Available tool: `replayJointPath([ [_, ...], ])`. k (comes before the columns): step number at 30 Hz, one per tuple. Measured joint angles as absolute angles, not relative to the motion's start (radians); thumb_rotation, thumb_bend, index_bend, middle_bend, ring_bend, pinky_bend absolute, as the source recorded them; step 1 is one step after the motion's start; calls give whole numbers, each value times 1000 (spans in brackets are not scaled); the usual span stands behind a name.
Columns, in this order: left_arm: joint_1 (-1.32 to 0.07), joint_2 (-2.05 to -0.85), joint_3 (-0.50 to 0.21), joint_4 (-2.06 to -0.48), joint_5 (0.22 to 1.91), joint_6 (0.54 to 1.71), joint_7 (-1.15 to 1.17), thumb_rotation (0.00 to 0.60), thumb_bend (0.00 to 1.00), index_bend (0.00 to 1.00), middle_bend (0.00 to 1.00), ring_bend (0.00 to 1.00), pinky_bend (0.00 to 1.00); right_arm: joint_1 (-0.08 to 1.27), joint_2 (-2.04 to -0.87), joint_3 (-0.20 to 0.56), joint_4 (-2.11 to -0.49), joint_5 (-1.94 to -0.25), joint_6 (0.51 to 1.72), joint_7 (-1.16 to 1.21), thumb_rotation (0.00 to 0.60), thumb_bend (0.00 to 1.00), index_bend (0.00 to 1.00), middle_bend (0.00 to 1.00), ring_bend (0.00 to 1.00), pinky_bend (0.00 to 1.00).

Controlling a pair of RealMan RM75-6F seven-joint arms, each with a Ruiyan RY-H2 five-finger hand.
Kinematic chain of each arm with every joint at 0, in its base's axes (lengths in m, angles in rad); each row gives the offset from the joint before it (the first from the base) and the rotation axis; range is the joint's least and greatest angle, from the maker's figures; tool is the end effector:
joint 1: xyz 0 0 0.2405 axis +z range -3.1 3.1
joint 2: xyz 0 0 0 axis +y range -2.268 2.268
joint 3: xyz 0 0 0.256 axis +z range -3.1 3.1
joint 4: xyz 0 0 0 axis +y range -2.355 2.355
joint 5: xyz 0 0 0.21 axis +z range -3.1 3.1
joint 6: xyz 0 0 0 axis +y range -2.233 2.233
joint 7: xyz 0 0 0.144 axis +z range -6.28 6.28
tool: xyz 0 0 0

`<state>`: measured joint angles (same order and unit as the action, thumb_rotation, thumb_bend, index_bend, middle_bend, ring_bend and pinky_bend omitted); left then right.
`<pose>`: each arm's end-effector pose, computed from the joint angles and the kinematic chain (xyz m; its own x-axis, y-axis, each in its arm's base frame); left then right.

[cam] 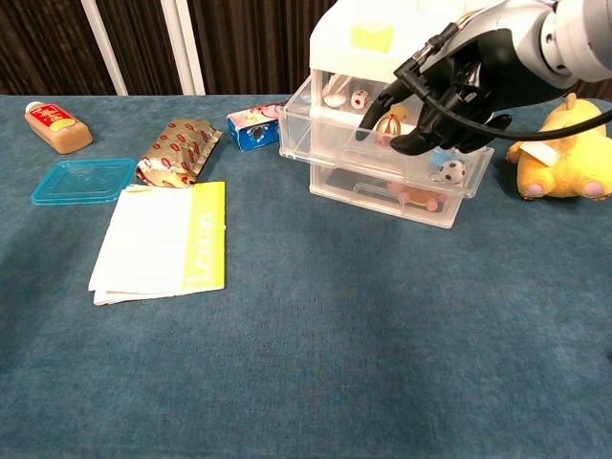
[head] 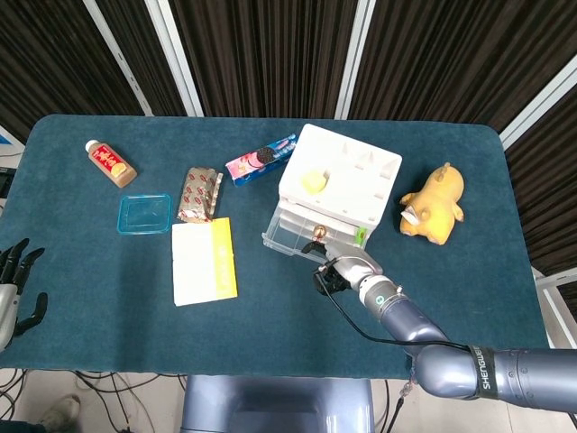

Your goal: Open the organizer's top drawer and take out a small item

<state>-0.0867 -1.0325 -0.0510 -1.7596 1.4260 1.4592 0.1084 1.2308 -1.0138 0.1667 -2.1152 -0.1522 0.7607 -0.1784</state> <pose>-0.2983 0.1794 0.1729 0.4313 0.0375 0.9014 0.9001 0.0495 -0.4328 -0.0413 -0.3203 0.0687 0.0123 -0.6895 0.7242 -0.9996 -0.0262 -0.0080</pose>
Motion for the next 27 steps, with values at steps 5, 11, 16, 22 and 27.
replayJointPath([
  [5, -87, -1032, -52, -1759, 1424, 1460, 109, 600, 473, 101, 0, 0, 0, 1233, -1008, 160, -2117, -159, 747, -179, 600, 575, 244, 1000, 1000, 1000],
  [11, -87, -1032, -52, -1759, 1424, 1460, 109, 600, 474, 101, 0, 0, 0, 1235, -1002, 153, -2120, -170, 736, -175, 600, 574, 248, 1000, 1000, 1000],
  [16, -86, -1032, -52, -1759, 1424, 1460, 109, 600, 473, 101, 0, 0, 0, 1237, -998, 149, -2121, -177, 728, -170, 600, 574, 252, 1000, 1000, 1000],
  [22, -87, -1032, -52, -1759, 1424, 1459, 110, 600, 473, 101, 0, 0, 0, 1239, -991, 144, -2129, -186, 728, -166, 600, 575, 254, 1000, 1000, 1000],
  [27, -86, -1031, -52, -1759, 1424, 1460, 109, 600, 473, 101, 0, 0, 0, 1242, -993, 139, -2129, -189, 728, -162, 600, 574, 254, 1000, 1000, 1000],
])
